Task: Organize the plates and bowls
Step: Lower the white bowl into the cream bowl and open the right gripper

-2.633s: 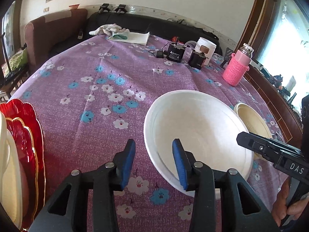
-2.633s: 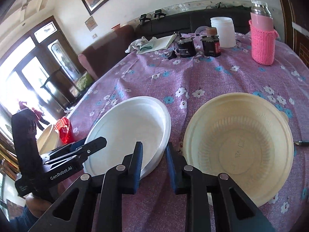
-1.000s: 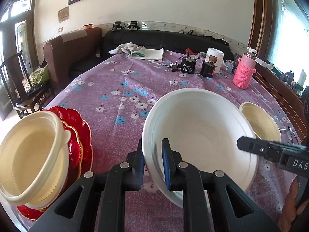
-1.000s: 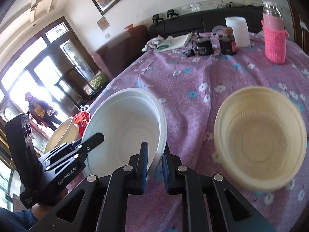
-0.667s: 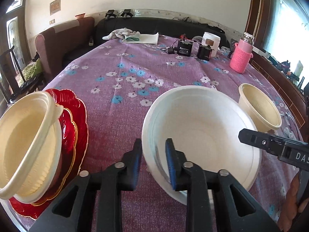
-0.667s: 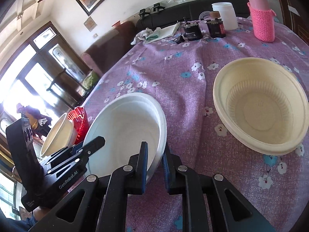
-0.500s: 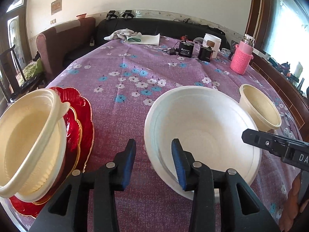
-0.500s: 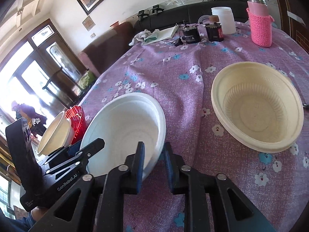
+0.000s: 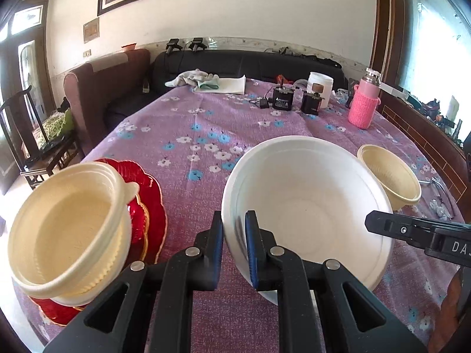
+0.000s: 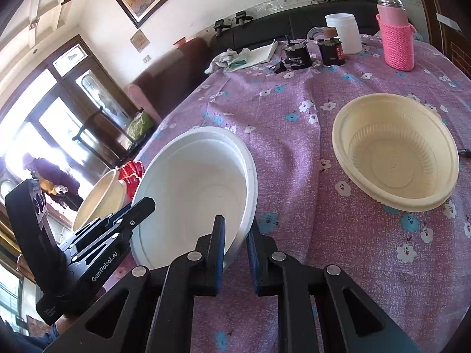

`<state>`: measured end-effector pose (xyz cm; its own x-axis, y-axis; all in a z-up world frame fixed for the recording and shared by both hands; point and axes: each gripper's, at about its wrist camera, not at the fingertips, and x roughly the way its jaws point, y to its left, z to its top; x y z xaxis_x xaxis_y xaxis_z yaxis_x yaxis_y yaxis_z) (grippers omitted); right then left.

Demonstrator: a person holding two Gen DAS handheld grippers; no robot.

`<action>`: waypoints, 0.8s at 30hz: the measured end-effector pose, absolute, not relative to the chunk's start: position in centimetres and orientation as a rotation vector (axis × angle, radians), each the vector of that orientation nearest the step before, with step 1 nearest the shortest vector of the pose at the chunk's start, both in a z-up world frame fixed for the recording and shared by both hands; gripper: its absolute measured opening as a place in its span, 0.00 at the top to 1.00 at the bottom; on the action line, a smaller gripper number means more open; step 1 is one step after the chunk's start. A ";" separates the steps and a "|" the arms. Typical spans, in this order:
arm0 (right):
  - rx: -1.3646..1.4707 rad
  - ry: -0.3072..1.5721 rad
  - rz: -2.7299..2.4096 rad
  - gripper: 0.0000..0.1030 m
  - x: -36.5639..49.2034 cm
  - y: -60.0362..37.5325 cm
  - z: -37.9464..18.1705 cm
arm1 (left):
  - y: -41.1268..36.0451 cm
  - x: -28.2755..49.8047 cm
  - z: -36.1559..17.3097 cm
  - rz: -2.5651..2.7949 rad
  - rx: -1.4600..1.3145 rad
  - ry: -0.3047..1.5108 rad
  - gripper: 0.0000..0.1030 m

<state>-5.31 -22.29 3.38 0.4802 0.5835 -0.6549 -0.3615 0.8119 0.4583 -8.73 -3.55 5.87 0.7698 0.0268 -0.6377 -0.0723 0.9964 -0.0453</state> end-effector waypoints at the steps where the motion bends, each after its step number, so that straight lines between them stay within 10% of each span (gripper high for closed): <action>1: 0.277 0.898 0.589 0.84 -5.3 -22.2 3.6 | -3.5 -8.8 6.1 0.056 -0.069 0.687 0.86; 24: 0.299 1.018 0.886 0.84 -3.3 -10.1 9.7 | 8.8 -14.7 14.6 0.206 -0.239 0.556 0.84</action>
